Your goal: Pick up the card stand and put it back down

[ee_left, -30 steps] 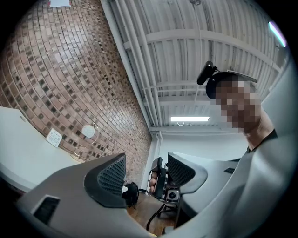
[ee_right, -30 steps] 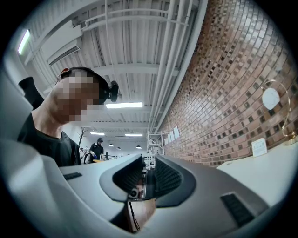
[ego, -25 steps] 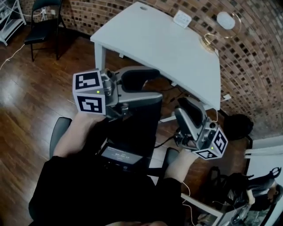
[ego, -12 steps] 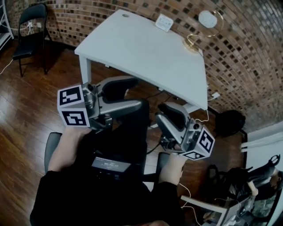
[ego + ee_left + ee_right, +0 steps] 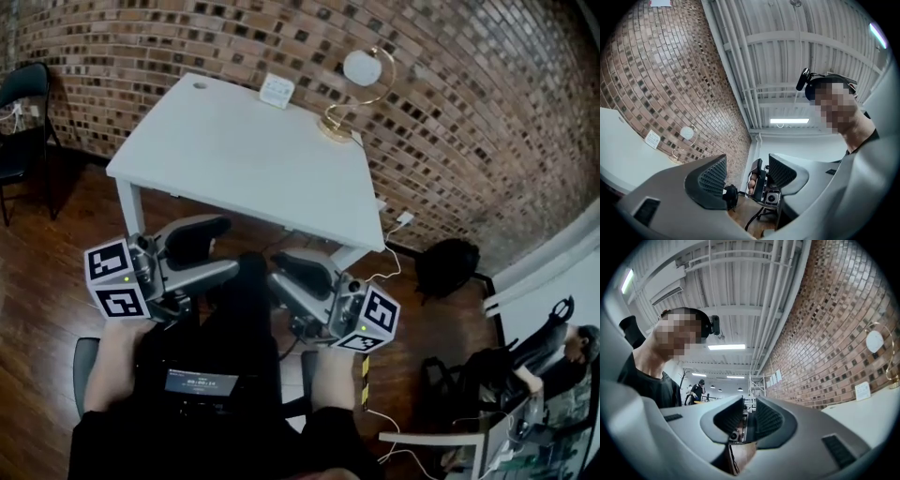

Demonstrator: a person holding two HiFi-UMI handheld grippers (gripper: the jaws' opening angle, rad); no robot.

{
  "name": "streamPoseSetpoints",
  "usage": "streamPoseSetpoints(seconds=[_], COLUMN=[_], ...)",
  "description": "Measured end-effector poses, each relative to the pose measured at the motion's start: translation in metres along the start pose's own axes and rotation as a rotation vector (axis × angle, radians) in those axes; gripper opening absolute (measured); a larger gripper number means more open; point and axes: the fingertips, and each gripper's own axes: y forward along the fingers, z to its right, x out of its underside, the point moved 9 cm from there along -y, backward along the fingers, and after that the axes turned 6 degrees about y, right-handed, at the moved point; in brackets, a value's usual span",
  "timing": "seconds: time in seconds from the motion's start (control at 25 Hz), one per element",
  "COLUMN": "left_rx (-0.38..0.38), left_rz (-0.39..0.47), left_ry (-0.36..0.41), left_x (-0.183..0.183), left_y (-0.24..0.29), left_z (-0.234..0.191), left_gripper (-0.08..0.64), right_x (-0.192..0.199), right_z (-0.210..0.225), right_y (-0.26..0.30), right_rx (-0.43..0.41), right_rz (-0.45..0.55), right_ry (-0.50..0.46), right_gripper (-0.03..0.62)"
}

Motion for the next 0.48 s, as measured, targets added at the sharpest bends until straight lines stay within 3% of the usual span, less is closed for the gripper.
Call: streamPoseSetpoints(seconds=[0.48], left_rx=[0.025], left_rz=[-0.011], left_ry=[0.008], left_x=[-0.003], left_y=[0.006], left_z=[0.003], left_gripper=[0.276], right_x=[-0.012], right_z=[-0.015], right_y=[0.002], right_rx=[0.020], right_rz=[0.021], right_ry=[-0.094], right_gripper=[0.103])
